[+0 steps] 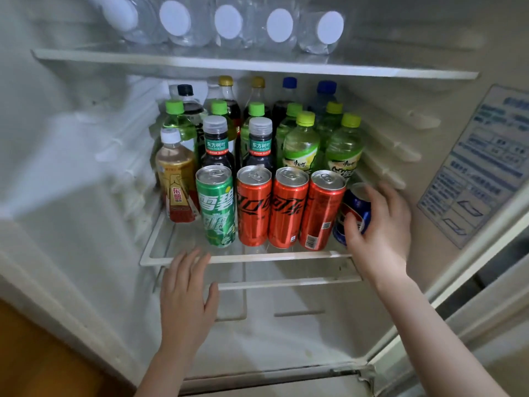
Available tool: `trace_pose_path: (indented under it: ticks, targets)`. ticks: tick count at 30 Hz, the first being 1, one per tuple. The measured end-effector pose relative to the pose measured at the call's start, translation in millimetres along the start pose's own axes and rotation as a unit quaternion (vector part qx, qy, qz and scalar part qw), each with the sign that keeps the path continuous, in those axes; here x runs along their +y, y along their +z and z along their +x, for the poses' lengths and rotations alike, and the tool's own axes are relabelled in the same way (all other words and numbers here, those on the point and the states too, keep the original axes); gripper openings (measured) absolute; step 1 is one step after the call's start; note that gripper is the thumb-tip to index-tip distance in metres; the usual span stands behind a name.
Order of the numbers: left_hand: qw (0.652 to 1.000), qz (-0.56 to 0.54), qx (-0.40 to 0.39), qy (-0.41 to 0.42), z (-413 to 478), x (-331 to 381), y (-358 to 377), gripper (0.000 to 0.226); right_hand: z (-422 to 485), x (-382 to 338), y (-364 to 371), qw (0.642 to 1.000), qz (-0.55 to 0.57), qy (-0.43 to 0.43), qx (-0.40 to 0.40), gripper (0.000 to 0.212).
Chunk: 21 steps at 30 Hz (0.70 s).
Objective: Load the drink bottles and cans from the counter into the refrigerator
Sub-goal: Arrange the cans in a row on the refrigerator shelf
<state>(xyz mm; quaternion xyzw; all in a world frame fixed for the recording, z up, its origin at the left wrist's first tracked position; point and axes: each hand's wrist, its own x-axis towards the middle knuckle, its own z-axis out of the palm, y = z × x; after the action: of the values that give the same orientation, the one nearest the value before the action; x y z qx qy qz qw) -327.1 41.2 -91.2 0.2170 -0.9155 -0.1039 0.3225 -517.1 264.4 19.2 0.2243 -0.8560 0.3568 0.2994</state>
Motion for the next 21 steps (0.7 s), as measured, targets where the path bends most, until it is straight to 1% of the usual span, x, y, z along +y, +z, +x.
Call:
trace_pose_path:
  ticks: [3,5,11,13,15,17,20,21]
  targets:
    - [1.000,-0.005,0.007,-0.005,1,2,0,0.049,2,7,7,0.998,0.000,0.040,-0.037,0.052]
    - [1.000,-0.005,0.013,-0.011,1,3,1,0.049,-1,11,11,0.999,0.014,0.030,-0.042,0.054]
    - [0.998,-0.013,0.047,-0.037,0,11,7,0.049,-4,23,12,0.996,0.094,0.005,0.006,0.042]
    - [0.997,-0.015,0.058,-0.046,1,13,8,0.049,-6,24,11,0.994,0.109,0.001,0.011,0.039]
    - [0.996,-0.025,0.064,-0.061,2,18,8,0.051,-9,25,10,0.992,0.125,0.026,-0.001,0.040]
    - [0.992,-0.049,0.073,-0.089,5,25,6,0.054,-10,24,10,0.987,0.144,0.063,-0.019,0.047]
    - [0.976,-0.097,0.124,-0.154,14,44,-2,0.055,-13,26,8,0.984,0.163,0.066,-0.024,0.051]
    - [0.972,-0.102,0.149,-0.151,19,52,-6,0.053,-15,27,6,0.982,0.176,0.064,-0.017,0.050]
